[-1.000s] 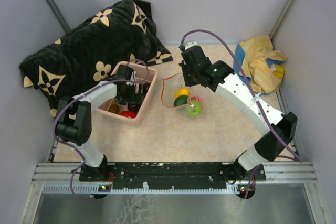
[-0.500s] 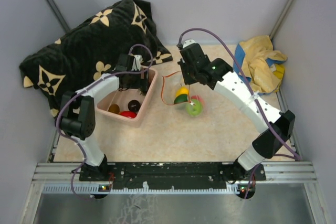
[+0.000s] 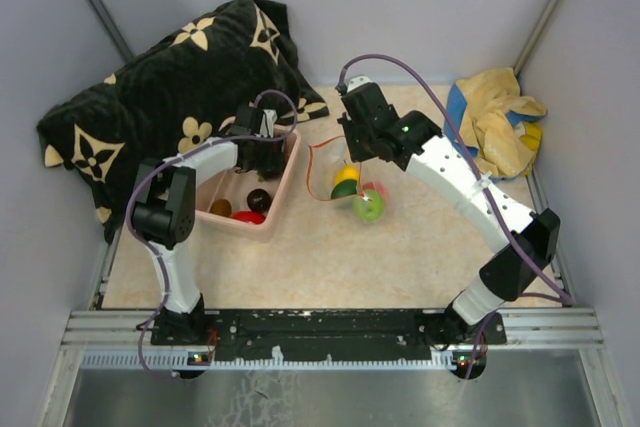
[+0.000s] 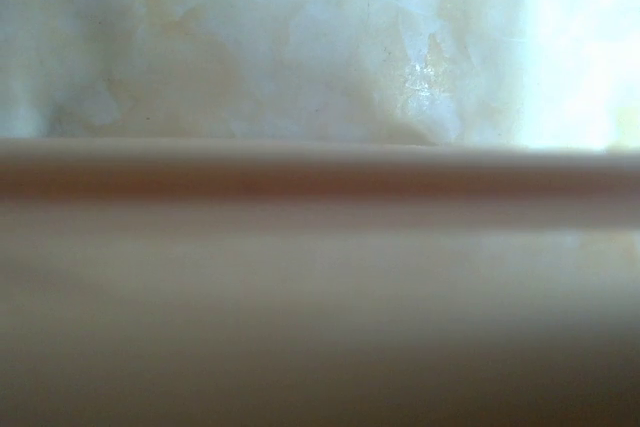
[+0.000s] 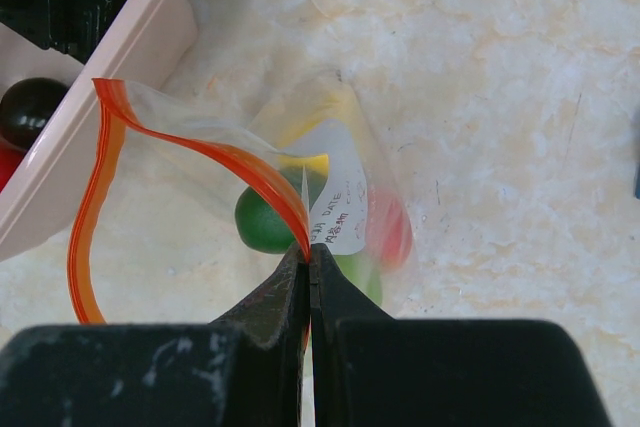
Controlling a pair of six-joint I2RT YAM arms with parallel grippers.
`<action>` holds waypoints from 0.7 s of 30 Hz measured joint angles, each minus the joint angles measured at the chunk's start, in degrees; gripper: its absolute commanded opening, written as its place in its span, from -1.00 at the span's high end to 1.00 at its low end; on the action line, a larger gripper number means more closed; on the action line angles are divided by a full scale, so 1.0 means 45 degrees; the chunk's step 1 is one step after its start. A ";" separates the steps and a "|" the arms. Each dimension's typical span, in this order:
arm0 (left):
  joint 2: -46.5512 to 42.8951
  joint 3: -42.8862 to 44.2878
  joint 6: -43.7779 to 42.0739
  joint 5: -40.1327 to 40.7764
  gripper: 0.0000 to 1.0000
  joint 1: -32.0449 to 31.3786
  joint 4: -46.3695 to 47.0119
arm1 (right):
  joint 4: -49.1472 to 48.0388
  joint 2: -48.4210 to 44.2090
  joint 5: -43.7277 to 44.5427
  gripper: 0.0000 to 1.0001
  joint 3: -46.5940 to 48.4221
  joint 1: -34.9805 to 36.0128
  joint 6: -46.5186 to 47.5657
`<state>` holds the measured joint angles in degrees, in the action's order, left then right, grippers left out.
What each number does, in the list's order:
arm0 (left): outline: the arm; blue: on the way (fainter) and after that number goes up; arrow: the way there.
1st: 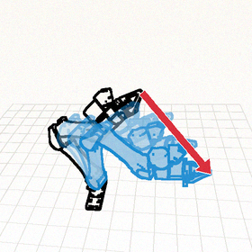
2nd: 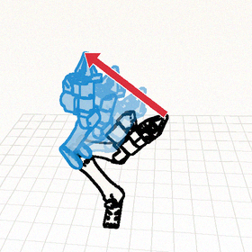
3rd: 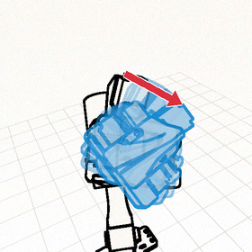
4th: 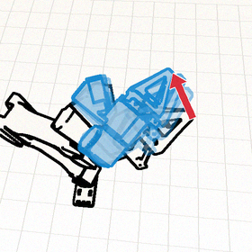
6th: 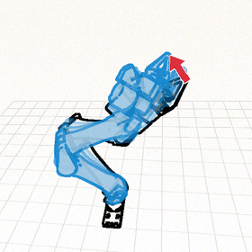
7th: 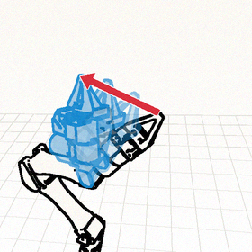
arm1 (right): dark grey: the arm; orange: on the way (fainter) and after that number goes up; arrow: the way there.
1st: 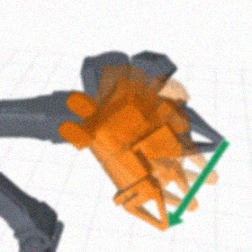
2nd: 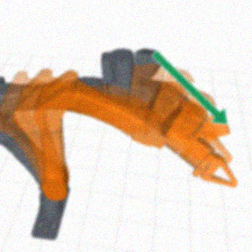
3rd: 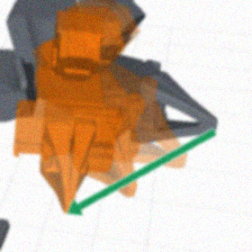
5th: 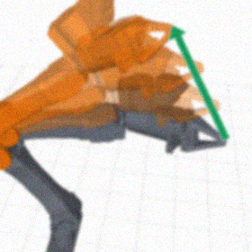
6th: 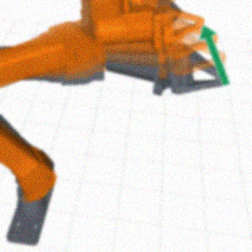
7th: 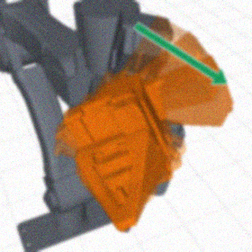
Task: Place the food in the zip-top bag and seal the zipper
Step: Pick up the fake fruit from the bin.
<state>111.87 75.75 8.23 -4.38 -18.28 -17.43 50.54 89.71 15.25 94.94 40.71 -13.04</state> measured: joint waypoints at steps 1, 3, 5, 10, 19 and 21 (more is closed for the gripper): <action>-0.0005 0.0000 -0.0010 0.0044 -0.43 0.0000 0.0005 | 0.0000 0.0000 0.0000 1.00 0.0000 0.0000 0.0000; -0.0005 0.0000 -0.0034 0.0087 -0.33 0.0000 0.0000 | 0.0000 0.0000 0.0000 1.00 0.0000 0.0000 0.0000; -0.0005 0.0000 -0.0029 0.0112 -0.19 0.0000 -0.0005 | 0.0000 0.0000 -0.0005 1.00 0.0000 0.0000 0.0000; -0.0136 0.0000 0.0000 0.0126 0.00 0.0000 -0.0233 | -0.0005 0.0000 -0.0034 1.00 0.0000 0.0000 0.0000; -0.2200 -0.0427 0.0238 0.0267 0.03 0.0000 -0.0559 | -0.0092 0.0000 -0.0087 1.00 0.0000 0.0000 -0.0005; -0.2890 -0.0573 0.0262 0.0291 0.04 0.0000 -0.0578 | -0.0141 0.0000 -0.0097 1.00 0.0000 0.0000 -0.0005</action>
<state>98.87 73.17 9.41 -3.07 -18.28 -20.03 49.91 89.71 14.81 94.94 40.71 -13.06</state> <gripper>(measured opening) 0.714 0.009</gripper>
